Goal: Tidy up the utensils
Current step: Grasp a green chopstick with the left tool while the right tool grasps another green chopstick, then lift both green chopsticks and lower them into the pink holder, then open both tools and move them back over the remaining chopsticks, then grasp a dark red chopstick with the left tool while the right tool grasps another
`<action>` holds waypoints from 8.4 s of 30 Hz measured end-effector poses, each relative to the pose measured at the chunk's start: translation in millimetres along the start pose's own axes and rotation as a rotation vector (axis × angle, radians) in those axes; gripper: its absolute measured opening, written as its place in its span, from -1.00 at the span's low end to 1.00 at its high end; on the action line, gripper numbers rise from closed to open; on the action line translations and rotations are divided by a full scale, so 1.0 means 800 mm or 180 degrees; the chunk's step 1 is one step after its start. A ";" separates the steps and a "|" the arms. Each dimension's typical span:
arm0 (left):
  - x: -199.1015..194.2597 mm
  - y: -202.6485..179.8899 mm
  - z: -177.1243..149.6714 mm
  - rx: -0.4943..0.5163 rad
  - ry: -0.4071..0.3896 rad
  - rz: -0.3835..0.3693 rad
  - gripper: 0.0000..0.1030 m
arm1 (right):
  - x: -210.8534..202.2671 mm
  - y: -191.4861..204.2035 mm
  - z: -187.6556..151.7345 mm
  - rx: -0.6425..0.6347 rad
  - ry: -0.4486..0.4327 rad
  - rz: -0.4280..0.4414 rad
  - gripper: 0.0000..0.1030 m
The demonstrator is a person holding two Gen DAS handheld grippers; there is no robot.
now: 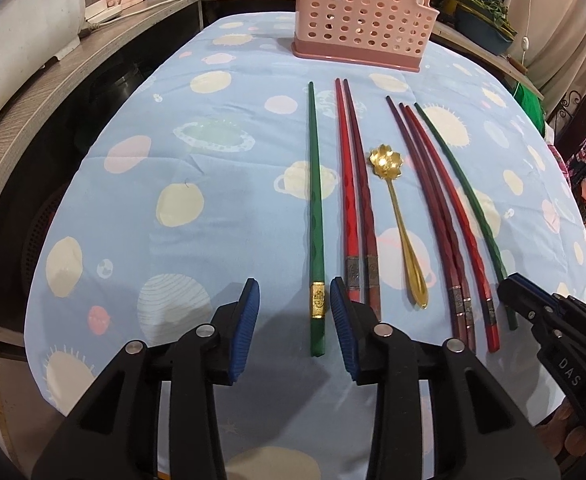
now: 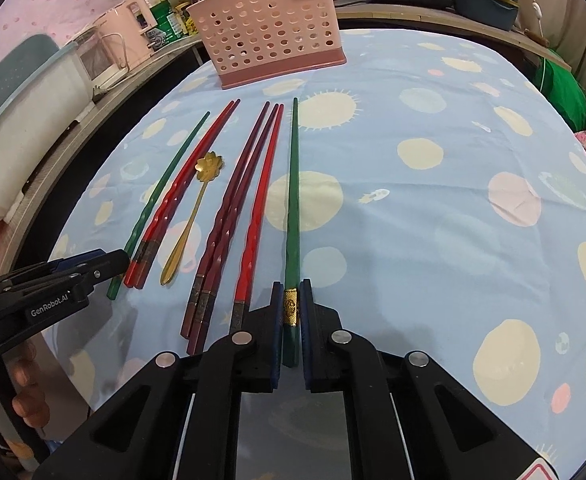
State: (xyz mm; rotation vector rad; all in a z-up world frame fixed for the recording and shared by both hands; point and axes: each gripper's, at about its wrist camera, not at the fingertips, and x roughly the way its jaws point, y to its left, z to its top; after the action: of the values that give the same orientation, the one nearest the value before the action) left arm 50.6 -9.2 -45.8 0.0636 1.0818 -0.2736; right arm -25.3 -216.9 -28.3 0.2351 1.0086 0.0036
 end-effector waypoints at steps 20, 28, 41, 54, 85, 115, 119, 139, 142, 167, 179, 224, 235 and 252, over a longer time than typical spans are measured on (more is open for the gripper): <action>-0.002 -0.004 -0.004 0.0093 0.0000 -0.0013 -0.86 | -0.001 0.001 -0.001 -0.0012 0.0000 -0.0006 -0.88; -0.002 -0.003 -0.002 0.0066 0.0026 -0.0067 -0.87 | -0.002 0.001 -0.002 -0.0012 0.0009 -0.0013 -0.86; -0.015 0.001 0.006 -0.0001 -0.0018 -0.0137 -0.87 | -0.019 -0.009 0.003 0.0061 -0.0087 -0.0007 -0.87; -0.068 0.008 0.045 -0.0166 -0.0334 -0.0257 -0.87 | -0.067 -0.012 0.047 0.0100 -0.0463 0.0070 -0.87; -0.157 0.008 0.186 -0.0226 -0.1163 -0.0297 -0.87 | -0.139 -0.034 0.184 0.0225 -0.1221 0.0156 -0.87; -0.249 -0.007 0.404 -0.0323 -0.2268 -0.0284 -0.87 | -0.168 -0.020 0.409 0.0292 -0.2072 0.0495 -0.87; -0.229 -0.006 0.418 -0.0339 -0.2279 -0.0277 -0.87 | -0.141 -0.018 0.423 0.0306 -0.1979 0.0513 -0.87; -0.102 0.006 0.399 -0.0408 -0.1682 -0.0134 -0.82 | -0.039 -0.017 0.400 0.0270 -0.1478 0.0333 -0.77; -0.101 0.009 0.394 -0.0444 -0.1641 -0.0133 -0.54 | -0.045 -0.019 0.394 0.0275 -0.1480 0.0338 -0.74; -0.082 -0.008 0.253 -0.0163 -0.1149 0.0151 -0.49 | -0.068 0.002 0.232 0.0019 -0.1079 0.0154 -0.66; -0.068 -0.014 0.190 -0.0072 -0.0939 0.0221 -0.49 | -0.065 0.011 0.170 -0.0102 -0.0881 0.0109 -0.66; -0.007 -0.001 0.034 -0.0025 -0.0163 0.0147 -0.30 | 0.008 0.029 0.003 -0.0239 -0.0024 0.0078 -0.72; -0.004 -0.011 0.021 0.0053 -0.0110 0.0073 -0.20 | 0.005 0.016 0.000 -0.0149 -0.0053 0.0044 -0.89; 0.005 -0.020 0.013 0.0118 -0.0048 0.0023 -0.21 | 0.002 0.009 0.000 -0.0075 -0.0039 0.0047 -0.88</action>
State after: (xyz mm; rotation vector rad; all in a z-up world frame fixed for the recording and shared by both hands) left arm 57.2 -27.6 -43.1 0.0985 1.0614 -0.2872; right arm -23.9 -209.3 -28.4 0.2207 0.9940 0.0275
